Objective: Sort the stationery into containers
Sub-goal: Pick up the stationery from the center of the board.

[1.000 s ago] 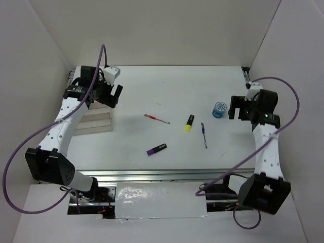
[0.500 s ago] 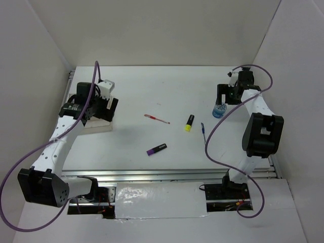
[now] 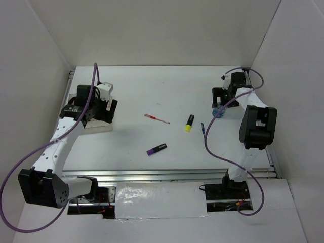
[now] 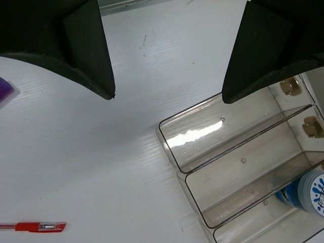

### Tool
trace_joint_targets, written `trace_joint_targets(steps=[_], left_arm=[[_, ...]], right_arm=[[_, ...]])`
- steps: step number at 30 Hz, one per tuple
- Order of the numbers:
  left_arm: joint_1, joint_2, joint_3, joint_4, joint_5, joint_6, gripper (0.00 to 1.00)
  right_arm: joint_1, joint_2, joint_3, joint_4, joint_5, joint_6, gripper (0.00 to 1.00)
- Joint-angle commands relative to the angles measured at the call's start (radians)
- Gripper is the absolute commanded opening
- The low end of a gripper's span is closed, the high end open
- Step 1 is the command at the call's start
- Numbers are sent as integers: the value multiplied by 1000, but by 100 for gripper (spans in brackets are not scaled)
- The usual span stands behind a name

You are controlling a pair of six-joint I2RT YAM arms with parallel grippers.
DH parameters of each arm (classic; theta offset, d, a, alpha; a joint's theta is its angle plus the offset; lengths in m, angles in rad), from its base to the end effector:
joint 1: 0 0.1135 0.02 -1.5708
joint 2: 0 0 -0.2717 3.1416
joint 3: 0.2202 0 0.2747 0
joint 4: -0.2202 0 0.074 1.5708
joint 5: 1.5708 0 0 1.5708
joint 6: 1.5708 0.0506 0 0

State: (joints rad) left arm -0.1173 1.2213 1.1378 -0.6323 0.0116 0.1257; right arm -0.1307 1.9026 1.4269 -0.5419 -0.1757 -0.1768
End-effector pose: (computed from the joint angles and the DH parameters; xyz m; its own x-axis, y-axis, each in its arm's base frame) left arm 0.2910 -0.0349 0.3244 -0.6308 0.2006 -0.7496 0.2064 0.9746 0.0871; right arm 0.4368 -0.0485 0.1956 -0.8370 -0.0646 -0.5434 -0.1117 0.9923 0.0540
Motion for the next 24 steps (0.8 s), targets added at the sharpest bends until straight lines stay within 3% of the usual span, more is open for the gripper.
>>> trace_joint_targets(steps=[1, 3, 6, 12, 16, 24], left_arm=[[7, -2, -3, 34, 10, -18, 99], [8, -3, -9, 40, 11, -23, 99], [8, -5, -16, 46, 13, -28, 99], [21, -6, -23, 57, 25, -31, 99], [70, 18, 3, 45, 85, -44, 99], [197, 69, 83, 10, 212, -74, 99]], right_arm=[[11, 6, 15, 10, 30, -18, 97], [11, 10, 20, -3, 28, -24, 93], [16, 12, 27, -16, 18, -35, 71], [63, -46, 53, -56, 7, -73, 41], [156, -112, 107, -105, -31, -90, 34], [530, -148, 288, -207, -116, -139, 31]])
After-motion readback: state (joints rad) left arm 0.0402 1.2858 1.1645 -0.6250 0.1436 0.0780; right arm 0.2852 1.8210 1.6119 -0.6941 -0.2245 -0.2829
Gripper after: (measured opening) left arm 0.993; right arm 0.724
